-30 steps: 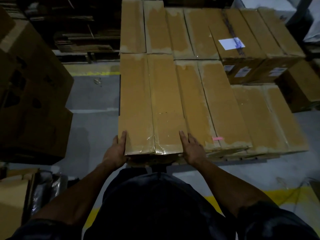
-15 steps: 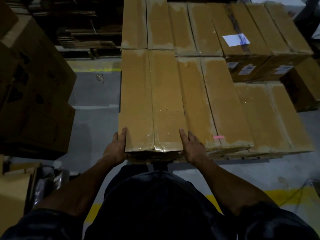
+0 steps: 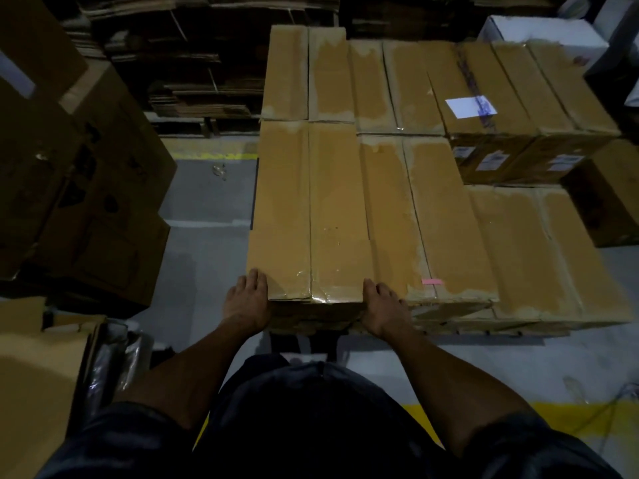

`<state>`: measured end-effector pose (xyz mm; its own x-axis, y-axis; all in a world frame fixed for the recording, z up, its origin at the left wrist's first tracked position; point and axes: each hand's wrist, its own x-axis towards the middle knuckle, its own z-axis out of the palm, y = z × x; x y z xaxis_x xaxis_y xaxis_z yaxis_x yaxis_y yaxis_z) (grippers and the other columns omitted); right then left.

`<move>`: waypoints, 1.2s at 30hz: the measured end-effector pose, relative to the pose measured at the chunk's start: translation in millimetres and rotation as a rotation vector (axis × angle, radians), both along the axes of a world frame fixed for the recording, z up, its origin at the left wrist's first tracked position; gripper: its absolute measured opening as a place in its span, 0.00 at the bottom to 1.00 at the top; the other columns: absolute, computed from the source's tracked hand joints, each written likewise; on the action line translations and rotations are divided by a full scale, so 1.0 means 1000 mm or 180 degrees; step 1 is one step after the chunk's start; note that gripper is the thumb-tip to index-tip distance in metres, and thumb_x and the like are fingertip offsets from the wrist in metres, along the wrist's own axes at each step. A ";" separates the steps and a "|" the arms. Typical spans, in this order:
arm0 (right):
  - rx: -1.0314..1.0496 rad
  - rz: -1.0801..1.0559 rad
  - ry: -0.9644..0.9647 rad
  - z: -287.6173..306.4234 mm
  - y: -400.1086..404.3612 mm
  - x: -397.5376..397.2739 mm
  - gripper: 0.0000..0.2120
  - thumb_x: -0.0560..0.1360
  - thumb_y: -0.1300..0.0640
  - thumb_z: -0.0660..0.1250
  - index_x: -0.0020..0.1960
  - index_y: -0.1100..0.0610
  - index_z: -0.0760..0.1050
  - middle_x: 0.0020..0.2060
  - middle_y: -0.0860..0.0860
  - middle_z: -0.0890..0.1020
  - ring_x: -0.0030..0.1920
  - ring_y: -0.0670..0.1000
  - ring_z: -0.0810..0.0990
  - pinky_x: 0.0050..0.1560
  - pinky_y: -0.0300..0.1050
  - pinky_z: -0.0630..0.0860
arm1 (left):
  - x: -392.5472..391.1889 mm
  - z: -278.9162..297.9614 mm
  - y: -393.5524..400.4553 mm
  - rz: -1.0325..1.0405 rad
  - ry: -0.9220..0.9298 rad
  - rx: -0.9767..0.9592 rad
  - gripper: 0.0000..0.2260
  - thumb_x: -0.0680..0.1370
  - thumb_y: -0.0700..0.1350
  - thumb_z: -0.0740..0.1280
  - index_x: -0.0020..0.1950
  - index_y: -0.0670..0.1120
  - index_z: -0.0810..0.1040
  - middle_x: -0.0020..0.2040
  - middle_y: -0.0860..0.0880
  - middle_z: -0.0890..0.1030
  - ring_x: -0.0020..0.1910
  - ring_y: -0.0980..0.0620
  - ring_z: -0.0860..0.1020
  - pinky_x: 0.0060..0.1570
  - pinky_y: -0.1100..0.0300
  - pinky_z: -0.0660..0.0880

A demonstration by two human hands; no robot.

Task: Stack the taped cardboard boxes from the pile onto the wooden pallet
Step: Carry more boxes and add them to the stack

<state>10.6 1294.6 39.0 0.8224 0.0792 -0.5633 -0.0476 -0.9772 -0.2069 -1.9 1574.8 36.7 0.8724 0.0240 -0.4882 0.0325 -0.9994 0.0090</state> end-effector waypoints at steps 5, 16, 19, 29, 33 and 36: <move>0.0150 -0.0257 0.0078 0.012 -0.012 -0.051 0.26 0.80 0.48 0.60 0.75 0.55 0.61 0.70 0.57 0.68 0.68 0.61 0.70 0.65 0.55 0.69 | -0.036 0.015 -0.015 -0.0139 0.0059 0.0049 0.30 0.80 0.53 0.59 0.78 0.42 0.54 0.78 0.43 0.56 0.77 0.41 0.55 0.73 0.48 0.60; 0.0308 -0.0983 0.0293 0.012 -0.012 -0.147 0.30 0.82 0.39 0.56 0.76 0.57 0.63 0.73 0.56 0.68 0.71 0.60 0.68 0.69 0.55 0.67 | -0.086 0.025 -0.044 -0.0847 0.0286 -0.0136 0.28 0.82 0.54 0.57 0.79 0.43 0.56 0.79 0.44 0.56 0.79 0.43 0.53 0.76 0.49 0.55; 0.0317 -0.1215 0.0274 0.015 -0.010 -0.182 0.30 0.82 0.40 0.56 0.76 0.59 0.63 0.73 0.57 0.69 0.71 0.59 0.68 0.69 0.54 0.68 | -0.104 0.022 -0.044 -0.1122 0.0318 -0.0279 0.27 0.81 0.55 0.58 0.76 0.43 0.62 0.77 0.43 0.63 0.76 0.42 0.59 0.73 0.48 0.60; 0.0242 -0.2073 0.0273 0.025 -0.025 -0.301 0.28 0.81 0.40 0.58 0.77 0.53 0.64 0.73 0.55 0.69 0.72 0.58 0.67 0.68 0.50 0.67 | -0.169 0.007 -0.072 -0.2005 0.0605 -0.0323 0.22 0.82 0.54 0.57 0.73 0.44 0.66 0.70 0.43 0.71 0.69 0.43 0.68 0.67 0.51 0.65; 0.0336 -0.2358 0.0191 0.028 -0.049 -0.324 0.28 0.82 0.41 0.58 0.77 0.54 0.63 0.73 0.55 0.69 0.72 0.57 0.67 0.68 0.51 0.67 | -0.177 0.009 -0.107 -0.2302 0.0690 -0.0264 0.23 0.83 0.54 0.57 0.74 0.44 0.65 0.71 0.43 0.70 0.69 0.42 0.68 0.68 0.49 0.65; 0.0408 -0.2549 0.0143 0.027 -0.084 -0.340 0.29 0.82 0.40 0.58 0.77 0.54 0.63 0.73 0.55 0.69 0.72 0.58 0.68 0.68 0.52 0.68 | -0.178 0.009 -0.154 -0.2553 0.0636 -0.0230 0.24 0.83 0.54 0.56 0.75 0.44 0.63 0.72 0.43 0.69 0.70 0.42 0.67 0.68 0.49 0.64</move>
